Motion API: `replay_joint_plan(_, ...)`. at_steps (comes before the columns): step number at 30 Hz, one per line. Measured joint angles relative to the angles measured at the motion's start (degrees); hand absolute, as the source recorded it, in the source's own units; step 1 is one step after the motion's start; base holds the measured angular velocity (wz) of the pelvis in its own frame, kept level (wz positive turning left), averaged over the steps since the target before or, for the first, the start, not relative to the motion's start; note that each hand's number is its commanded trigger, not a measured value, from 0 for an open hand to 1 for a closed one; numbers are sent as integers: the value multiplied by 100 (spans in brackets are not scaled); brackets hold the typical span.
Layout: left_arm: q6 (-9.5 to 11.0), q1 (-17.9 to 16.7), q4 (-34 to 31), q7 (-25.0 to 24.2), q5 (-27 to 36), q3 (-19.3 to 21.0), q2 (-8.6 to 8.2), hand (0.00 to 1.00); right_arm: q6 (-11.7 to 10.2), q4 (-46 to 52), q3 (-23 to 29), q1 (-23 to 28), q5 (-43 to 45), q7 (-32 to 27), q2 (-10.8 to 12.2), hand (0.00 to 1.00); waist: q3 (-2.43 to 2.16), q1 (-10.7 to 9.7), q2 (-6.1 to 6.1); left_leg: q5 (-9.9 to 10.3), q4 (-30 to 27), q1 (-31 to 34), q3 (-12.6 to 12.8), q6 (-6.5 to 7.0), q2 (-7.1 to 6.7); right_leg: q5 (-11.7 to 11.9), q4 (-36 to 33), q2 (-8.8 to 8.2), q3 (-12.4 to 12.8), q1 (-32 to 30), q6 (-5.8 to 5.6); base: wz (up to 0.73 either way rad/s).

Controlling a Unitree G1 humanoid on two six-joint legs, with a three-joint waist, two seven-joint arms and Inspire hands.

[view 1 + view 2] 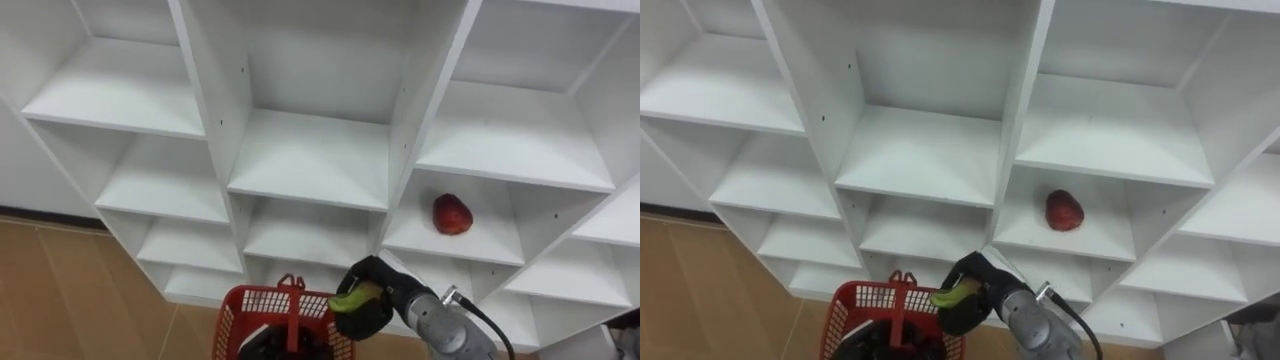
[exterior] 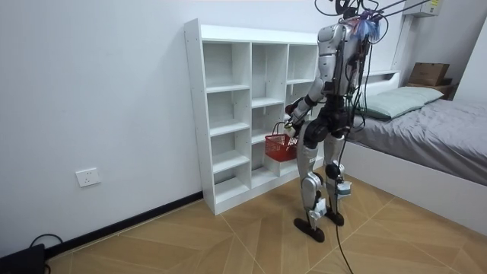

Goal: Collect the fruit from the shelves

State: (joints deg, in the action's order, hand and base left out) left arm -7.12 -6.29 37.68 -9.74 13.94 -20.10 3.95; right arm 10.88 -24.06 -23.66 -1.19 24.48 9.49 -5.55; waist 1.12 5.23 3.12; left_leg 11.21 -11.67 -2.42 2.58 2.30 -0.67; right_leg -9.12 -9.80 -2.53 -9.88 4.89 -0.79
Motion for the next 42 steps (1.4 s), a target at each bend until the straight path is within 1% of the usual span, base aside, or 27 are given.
replay_joint_plan(4,-1,-7,0,-15,-1,-41,4,100,1,0,-3,0,65,0,20,100,-48,1,-27,0,-13,3,-21,0,-2,0,-2,-4,-30,13,0,3)
replay_joint_plan(8,0,-8,0,-49,-1,-44,5,100,1,0,-9,0,66,0,22,100,-61,-2,-50,0,-8,-8,-29,0,-1,0,-4,-5,-41,37,0,0)
replay_joint_plan(12,0,-12,0,-52,-1,-45,7,100,2,0,-11,0,64,0,36,100,-56,-2,-48,0,-6,-9,-35,0,-3,0,-2,-8,-49,53,0,1)
replay_joint_plan(13,0,-12,0,-54,-1,-45,12,100,2,-1,-19,0,57,-1,54,100,-43,11,-44,0,-6,-9,-31,0,-5,0,-1,-11,-49,53,0,0)
replay_joint_plan(19,0,-12,0,-59,0,-57,79,100,1,-10,-122,-1,54,-4,67,100,-15,23,4,0,5,-12,-18,0,-10,-2,16,-12,-43,54,-3,0)
replay_joint_plan(24,2,-12,0,-70,-1,-70,97,100,1,-51,-220,-1,54,0,83,100,8,27,29,0,23,-13,-19,0,-9,-2,22,-8,-45,53,-4,0)
replay_joint_plan(33,2,-12,0,-84,-2,-87,106,100,1,-57,-220,-2,53,-1,82,100,5,31,33,0,24,32,-20,0,-9,-2,15,-8,-49,4,-4,0)
replay_joint_plan(34,2,-12,0,-84,-2,-87,106,100,1,-57,-220,-2,53,-1,82,98,5,30,33,0,25,32,-20,0,-9,-2,15,-8,-50,4,-4,0)
replay_joint_plan(37,2,-12,-1,-91,-14,-85,108,100,1,-58,-220,-2,66,-1,82,81,3,48,33,0,26,32,-20,0,-9,-2,12,-8,-55,2,-4,0)
replay_joint_plan(38,2,-12,-2,-98,-25,-83,108,100,1,-60,-220,-2,73,-1,82,77,3,54,33,0,26,33,-20,0,-9,-2,11,-8,-57,1,-4,0)
replay_joint_plan(39,1,-13,-10,-114,-80,-81,108,100,2,-63,-219,-2,83,-1,78,65,1,69,35,0,25,36,-23,0,-9,-2,10,-8,-64,0,-4,0)
replay_joint_plan(40,1,-13,-16,-126,-111,-80,109,100,2,-65,-216,-2,84,-1,74,58,-1,81,37,0,23,38,-25,0,-8,-2,8,-8,-68,-1,-4,3)
replay_joint_plan(41,1,-13,-31,-163,-120,-73,112,100,2,-65,-214,-2,86,-1,71,54,-6,104,39,0,18,45,-31,0,-7,-2,7,-11,-88,-1,-3,7)
replay_joint_plan(42,1,-13,-63,-217,-120,-67,121,100,3,-65,-211,-2,86,-1,70,42,-13,116,42,0,2,65,-43,0,-7,-2,7,-14,-111,-1,-4,9)
